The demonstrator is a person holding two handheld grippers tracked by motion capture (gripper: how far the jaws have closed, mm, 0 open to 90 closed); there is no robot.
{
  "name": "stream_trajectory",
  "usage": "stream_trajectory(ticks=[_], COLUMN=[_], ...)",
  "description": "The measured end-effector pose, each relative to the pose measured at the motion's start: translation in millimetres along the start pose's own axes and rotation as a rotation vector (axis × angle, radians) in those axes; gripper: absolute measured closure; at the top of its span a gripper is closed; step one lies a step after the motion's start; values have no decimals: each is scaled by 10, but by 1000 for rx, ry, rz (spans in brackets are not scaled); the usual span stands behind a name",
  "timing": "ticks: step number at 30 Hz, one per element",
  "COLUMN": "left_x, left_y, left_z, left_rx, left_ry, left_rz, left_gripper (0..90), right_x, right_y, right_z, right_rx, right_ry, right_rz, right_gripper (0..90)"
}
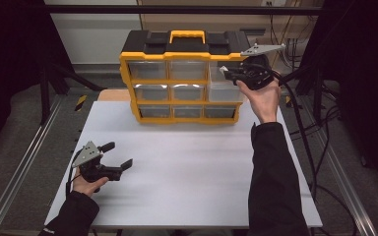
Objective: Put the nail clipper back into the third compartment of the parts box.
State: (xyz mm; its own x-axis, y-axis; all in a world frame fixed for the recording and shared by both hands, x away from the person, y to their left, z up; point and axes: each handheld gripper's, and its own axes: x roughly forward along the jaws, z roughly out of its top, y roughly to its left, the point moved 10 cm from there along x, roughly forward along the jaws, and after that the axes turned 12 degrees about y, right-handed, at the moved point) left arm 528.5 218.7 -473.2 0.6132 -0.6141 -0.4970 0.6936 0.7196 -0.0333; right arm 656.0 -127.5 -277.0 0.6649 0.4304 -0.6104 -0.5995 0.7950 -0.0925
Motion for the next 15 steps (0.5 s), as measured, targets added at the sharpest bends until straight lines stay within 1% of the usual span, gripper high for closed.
stream_trajectory(ticks=[7, 11, 12, 15], left_x=[3, 4, 4, 4], left_y=[-4, -5, -4, -6], left_z=[-1, -2, -3, -2], left_rx=[1, 1, 1, 1], left_ry=[1, 2, 3, 2], left_rz=[0, -1, 0, -1], left_gripper=[23, 23, 23, 23], right_x=[32, 26, 27, 9], right_y=[1, 1, -2, -4], right_z=[-43, -49, -48, -38], right_rx=[3, 22, 21, 28], right_ry=[27, 27, 24, 5], right_rz=[3, 12, 10, 12], right_gripper=[770, 766, 759, 694])
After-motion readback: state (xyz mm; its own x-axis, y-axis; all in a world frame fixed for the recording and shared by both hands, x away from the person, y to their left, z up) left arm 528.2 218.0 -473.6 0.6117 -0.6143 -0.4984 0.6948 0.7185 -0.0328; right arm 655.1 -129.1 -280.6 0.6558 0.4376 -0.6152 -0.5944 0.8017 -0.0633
